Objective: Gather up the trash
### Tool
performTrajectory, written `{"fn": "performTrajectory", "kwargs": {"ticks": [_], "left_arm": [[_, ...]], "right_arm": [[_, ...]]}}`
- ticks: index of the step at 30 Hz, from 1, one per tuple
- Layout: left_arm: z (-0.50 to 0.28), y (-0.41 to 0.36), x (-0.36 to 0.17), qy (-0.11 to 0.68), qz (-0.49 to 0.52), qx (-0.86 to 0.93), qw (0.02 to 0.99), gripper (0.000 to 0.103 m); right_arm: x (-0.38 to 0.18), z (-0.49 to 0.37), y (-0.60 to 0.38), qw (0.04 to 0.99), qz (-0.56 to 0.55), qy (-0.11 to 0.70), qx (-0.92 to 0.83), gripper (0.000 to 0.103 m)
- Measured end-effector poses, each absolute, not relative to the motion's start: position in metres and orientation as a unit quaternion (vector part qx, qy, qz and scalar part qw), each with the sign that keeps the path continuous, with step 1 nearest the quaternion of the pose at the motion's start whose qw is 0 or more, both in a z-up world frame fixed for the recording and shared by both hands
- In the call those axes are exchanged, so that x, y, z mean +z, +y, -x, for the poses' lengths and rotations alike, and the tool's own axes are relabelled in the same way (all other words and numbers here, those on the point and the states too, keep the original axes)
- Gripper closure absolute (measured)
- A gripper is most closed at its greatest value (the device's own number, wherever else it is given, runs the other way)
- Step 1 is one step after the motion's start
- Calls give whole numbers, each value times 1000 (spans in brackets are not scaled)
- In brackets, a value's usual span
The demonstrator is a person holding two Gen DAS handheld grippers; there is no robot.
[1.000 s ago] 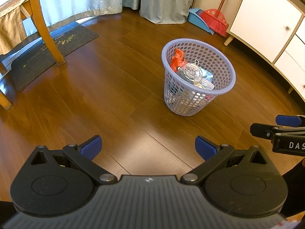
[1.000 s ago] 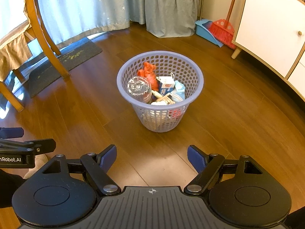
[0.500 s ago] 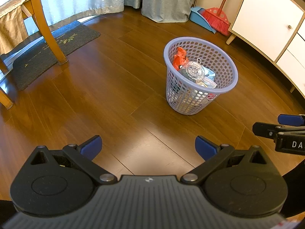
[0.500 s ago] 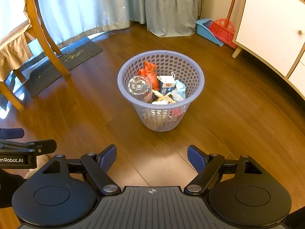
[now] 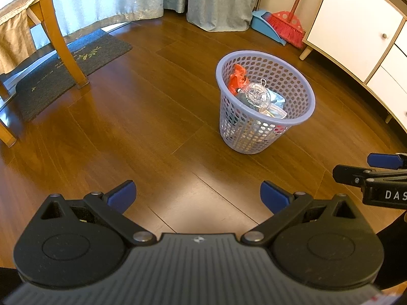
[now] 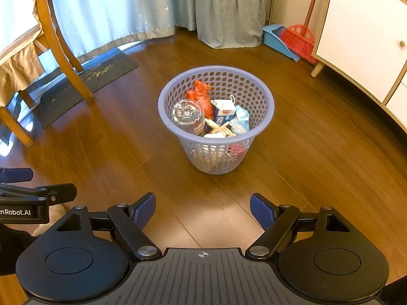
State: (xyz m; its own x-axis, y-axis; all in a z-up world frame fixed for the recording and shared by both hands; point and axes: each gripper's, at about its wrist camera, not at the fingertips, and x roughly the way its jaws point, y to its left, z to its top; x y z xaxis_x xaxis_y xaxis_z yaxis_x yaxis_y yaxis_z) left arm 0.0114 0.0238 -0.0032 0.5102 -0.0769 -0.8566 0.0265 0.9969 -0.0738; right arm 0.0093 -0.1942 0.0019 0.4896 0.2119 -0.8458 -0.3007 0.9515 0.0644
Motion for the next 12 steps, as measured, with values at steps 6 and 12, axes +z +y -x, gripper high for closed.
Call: {"fn": "performTrajectory", "kwargs": {"ticks": [6, 12], "left_arm": [[-13, 26, -3, 495, 28, -30, 868, 1], [-14, 30, 0, 485, 37, -31, 873, 1]], "right_arm": [[1, -9, -193, 861, 47, 483, 149, 24], [1, -8, -192, 862, 46, 482, 150, 24]]}}
